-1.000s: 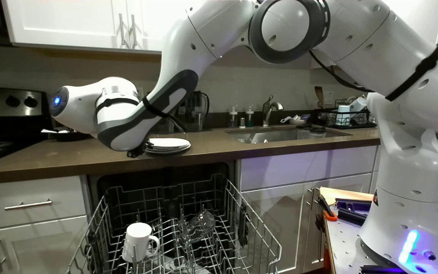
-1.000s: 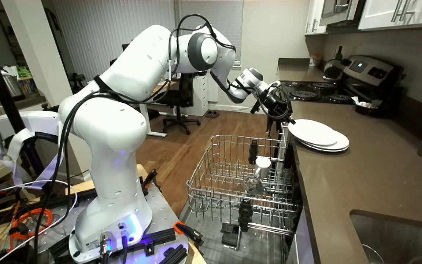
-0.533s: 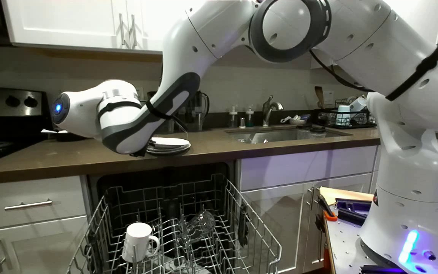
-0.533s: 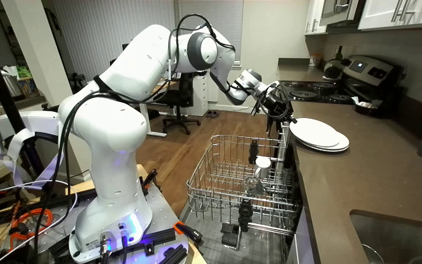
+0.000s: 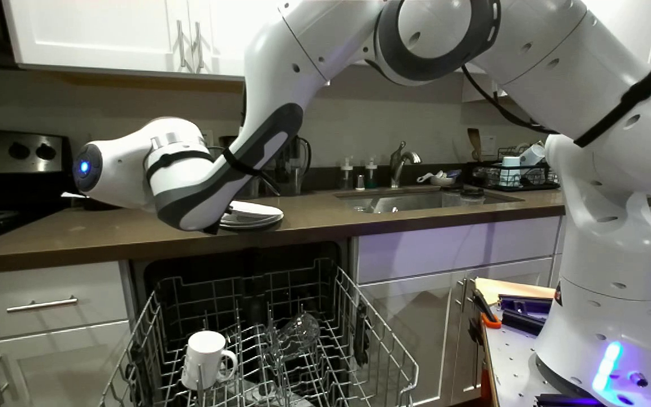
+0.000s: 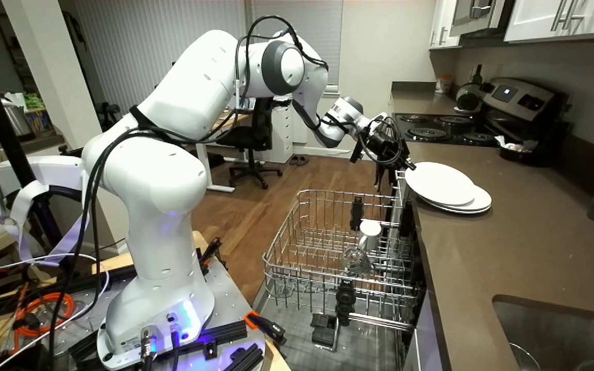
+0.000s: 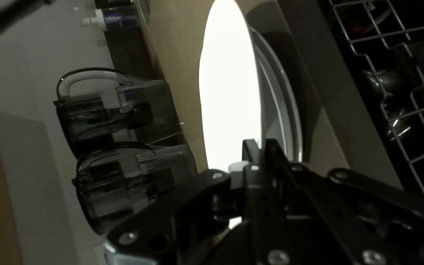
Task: Remove the topmost plate from the stack on the counter and put it inside the dishwasher
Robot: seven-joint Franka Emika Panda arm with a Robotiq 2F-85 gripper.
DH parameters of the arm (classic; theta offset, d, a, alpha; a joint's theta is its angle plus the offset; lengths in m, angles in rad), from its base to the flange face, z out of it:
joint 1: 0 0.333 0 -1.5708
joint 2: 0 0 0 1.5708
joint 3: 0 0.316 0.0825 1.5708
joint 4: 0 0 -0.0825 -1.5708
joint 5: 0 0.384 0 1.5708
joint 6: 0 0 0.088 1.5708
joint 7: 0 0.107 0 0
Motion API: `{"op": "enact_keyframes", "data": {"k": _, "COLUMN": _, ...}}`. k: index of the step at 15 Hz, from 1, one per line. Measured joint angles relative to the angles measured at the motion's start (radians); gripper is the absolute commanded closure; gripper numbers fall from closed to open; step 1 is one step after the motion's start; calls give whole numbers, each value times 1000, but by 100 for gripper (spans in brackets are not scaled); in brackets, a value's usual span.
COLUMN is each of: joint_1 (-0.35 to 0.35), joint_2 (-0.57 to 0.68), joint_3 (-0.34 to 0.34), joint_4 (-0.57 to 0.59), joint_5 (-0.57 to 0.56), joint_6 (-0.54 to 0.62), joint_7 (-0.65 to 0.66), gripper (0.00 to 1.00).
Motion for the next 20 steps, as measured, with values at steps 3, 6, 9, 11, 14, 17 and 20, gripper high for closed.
{"op": "enact_keyframes", "data": {"k": 3, "joint_1": -3, "joint_2": 0, "joint_3": 5, "joint_4": 0, "joint_5": -23, "joint_6": -4, "joint_7": 3, "gripper": 94}}
{"op": "enact_keyframes", "data": {"k": 6, "joint_1": -11, "joint_2": 0, "joint_3": 8, "joint_4": 0, "joint_5": -32, "joint_6": -4, "joint_7": 3, "gripper": 94}}
{"op": "enact_keyframes", "data": {"k": 9, "joint_1": -20, "joint_2": 0, "joint_3": 10, "joint_4": 0, "joint_5": -35, "joint_6": -4, "joint_7": 3, "gripper": 94}}
{"op": "enact_keyframes", "data": {"k": 11, "joint_1": -23, "joint_2": 0, "joint_3": 10, "joint_4": 1, "joint_5": -38, "joint_6": -4, "joint_7": 3, "gripper": 94}}
{"op": "enact_keyframes", "data": {"k": 14, "joint_1": -24, "joint_2": 0, "joint_3": 10, "joint_4": 2, "joint_5": -45, "joint_6": -5, "joint_7": 3, "gripper": 94}}
{"op": "enact_keyframes", "data": {"k": 17, "joint_1": -23, "joint_2": 0, "joint_3": 18, "joint_4": 2, "joint_5": -68, "joint_6": -14, "joint_7": 3, "gripper": 94}}
{"op": "enact_keyframes", "data": {"k": 20, "joint_1": -18, "joint_2": -3, "joint_3": 32, "joint_4": 1, "joint_5": -80, "joint_6": -40, "joint_7": 3, "gripper": 94}}
